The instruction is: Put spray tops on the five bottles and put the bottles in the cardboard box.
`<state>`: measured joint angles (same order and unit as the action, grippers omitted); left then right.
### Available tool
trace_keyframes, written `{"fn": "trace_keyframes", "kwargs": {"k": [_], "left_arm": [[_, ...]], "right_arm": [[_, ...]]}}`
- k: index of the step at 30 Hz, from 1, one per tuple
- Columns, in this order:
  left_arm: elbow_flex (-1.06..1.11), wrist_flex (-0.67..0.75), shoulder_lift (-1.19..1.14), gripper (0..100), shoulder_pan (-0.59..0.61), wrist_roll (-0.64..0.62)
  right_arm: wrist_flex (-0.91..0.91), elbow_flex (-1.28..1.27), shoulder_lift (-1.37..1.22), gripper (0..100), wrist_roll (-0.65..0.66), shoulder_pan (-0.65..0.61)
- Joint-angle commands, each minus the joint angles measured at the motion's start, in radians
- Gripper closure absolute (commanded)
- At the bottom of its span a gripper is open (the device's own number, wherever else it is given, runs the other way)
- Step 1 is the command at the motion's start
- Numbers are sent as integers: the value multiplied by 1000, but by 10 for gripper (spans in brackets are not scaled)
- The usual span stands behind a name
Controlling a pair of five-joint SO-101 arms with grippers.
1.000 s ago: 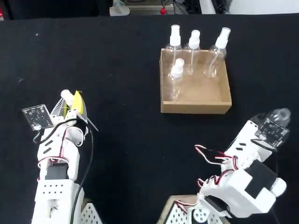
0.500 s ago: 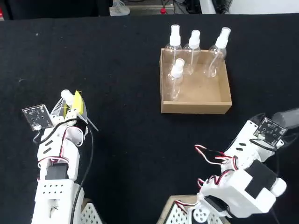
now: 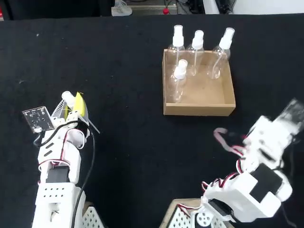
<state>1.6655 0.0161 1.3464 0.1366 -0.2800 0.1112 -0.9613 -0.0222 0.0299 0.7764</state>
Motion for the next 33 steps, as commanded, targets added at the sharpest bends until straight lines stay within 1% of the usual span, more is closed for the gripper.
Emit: {"fn": "trace_keyframes", "kwargs": {"k": [1,4,12,16,22,27,33], "left_arm": [[-5,26,15,970,-1,-2],[-5,26,15,970,-1,-2],[-5,26,15,970,-1,-2],[-7,26,15,969,-1,-2],[-7,26,15,969,-1,-2],[-7,26,15,968,-1,-2],[-7,26,15,968,-1,-2]], "right_arm": [[-595,357,54,663,-48,15],[-752,512,36,662,-55,15],[-1025,789,-27,662,-55,25],[-1062,883,-107,662,-63,26],[-1060,1076,-262,662,-207,81],[-1069,1259,-417,662,-216,95],[-1186,1511,-593,662,-218,95]]}}
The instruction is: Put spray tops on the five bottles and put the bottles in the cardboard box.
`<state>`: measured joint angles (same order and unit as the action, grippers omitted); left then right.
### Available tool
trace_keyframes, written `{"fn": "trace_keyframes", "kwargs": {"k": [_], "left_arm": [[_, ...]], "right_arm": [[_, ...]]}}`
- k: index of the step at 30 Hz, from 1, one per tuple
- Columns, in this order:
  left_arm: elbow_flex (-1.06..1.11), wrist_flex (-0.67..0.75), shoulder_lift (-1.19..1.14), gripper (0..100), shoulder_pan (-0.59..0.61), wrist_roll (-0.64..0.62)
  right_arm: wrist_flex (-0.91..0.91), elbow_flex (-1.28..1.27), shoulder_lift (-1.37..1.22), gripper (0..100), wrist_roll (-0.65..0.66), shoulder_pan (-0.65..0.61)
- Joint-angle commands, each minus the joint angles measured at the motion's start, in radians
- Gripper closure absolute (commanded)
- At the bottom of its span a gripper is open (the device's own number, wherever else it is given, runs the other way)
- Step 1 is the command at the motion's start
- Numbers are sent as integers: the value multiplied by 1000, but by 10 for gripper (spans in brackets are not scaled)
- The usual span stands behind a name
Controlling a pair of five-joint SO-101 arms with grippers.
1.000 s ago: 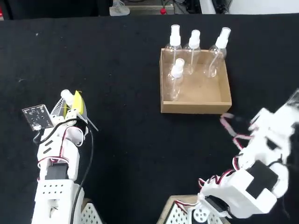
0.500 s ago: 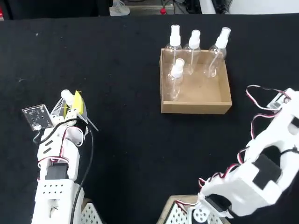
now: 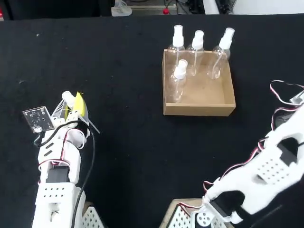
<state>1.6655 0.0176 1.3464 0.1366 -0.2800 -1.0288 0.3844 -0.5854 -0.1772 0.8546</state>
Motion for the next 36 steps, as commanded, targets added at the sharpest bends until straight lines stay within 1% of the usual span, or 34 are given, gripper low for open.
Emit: {"fn": "trace_keyframes", "kwargs": {"k": [1,11,15,20,24,32,36], "left_arm": [[-5,25,15,968,-1,-2],[-7,25,15,968,-1,0],[-7,25,15,968,-1,0],[-7,25,15,968,-1,0],[-7,25,15,968,-1,0],[-7,25,15,968,-1,0],[-7,25,15,968,-1,0]], "right_arm": [[-61,216,-61,662,-11,17],[-247,748,-377,662,-11,28],[-295,944,-496,662,-11,29],[-328,1125,-627,662,-28,28],[-328,1205,-704,662,-101,29],[-328,1221,-765,662,-160,28],[-328,1218,-766,665,-164,28]]}}
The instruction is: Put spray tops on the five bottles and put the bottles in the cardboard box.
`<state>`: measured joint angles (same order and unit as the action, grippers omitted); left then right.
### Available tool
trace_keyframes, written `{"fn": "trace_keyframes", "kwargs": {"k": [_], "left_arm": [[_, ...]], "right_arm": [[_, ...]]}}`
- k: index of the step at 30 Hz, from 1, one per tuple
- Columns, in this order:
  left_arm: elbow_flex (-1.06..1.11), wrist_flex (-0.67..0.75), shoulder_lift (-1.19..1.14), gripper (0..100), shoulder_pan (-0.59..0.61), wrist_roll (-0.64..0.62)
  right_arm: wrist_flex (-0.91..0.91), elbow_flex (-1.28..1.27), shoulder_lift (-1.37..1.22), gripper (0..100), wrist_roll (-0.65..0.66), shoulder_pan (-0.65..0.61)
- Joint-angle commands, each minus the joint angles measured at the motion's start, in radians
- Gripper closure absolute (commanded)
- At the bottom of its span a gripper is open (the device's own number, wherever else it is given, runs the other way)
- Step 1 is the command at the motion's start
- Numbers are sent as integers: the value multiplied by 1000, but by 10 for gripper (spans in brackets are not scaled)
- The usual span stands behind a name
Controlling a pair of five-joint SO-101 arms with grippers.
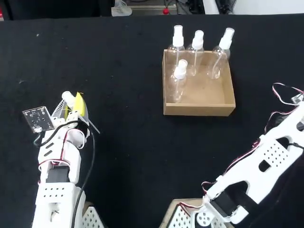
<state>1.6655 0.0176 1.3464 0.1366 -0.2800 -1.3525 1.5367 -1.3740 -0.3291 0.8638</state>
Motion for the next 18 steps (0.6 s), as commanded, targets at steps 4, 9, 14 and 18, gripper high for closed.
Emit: {"fn": "trace_keyframes", "kwargs": {"k": [4,9,14,18], "left_arm": [[-7,25,15,968,-1,0],[-5,25,15,970,-1,0],[-5,25,15,970,-1,0],[-5,25,15,970,-1,0]], "right_arm": [[-3,62,21,799,-11,18],[-3,71,27,973,-12,35],[-44,137,44,975,-5,52],[-138,133,124,977,92,55]]}}
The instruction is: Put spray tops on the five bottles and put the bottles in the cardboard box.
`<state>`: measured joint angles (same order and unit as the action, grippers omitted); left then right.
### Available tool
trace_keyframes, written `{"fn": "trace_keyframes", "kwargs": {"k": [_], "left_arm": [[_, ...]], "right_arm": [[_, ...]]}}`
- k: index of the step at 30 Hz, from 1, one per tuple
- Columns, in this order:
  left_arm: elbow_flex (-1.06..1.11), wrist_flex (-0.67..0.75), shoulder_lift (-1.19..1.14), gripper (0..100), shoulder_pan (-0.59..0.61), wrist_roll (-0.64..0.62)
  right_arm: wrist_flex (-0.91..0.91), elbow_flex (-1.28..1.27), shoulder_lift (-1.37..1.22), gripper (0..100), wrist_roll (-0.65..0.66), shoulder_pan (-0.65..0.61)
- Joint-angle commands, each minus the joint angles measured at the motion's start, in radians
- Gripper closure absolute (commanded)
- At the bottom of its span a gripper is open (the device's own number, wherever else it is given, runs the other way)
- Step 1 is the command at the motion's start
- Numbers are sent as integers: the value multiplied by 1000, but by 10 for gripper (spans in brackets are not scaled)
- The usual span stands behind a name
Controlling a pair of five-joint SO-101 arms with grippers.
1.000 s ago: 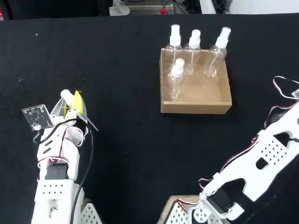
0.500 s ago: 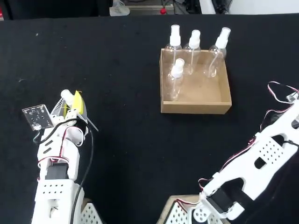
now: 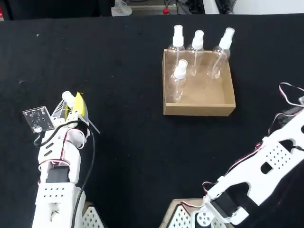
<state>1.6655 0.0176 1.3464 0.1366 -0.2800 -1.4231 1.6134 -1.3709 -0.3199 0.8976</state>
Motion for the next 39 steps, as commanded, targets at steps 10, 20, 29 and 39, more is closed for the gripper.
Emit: {"fn": "trace_keyframes", "kwargs": {"k": [10,20,29,39], "left_arm": [[-5,25,15,970,-1,0],[-5,25,15,970,-1,0],[-5,25,15,970,-1,0],[-4,25,15,970,-1,0]], "right_arm": [[-344,53,420,989,331,-23],[-347,50,605,988,463,87],[-347,-240,852,988,465,127],[-319,-872,1316,988,466,2]]}}
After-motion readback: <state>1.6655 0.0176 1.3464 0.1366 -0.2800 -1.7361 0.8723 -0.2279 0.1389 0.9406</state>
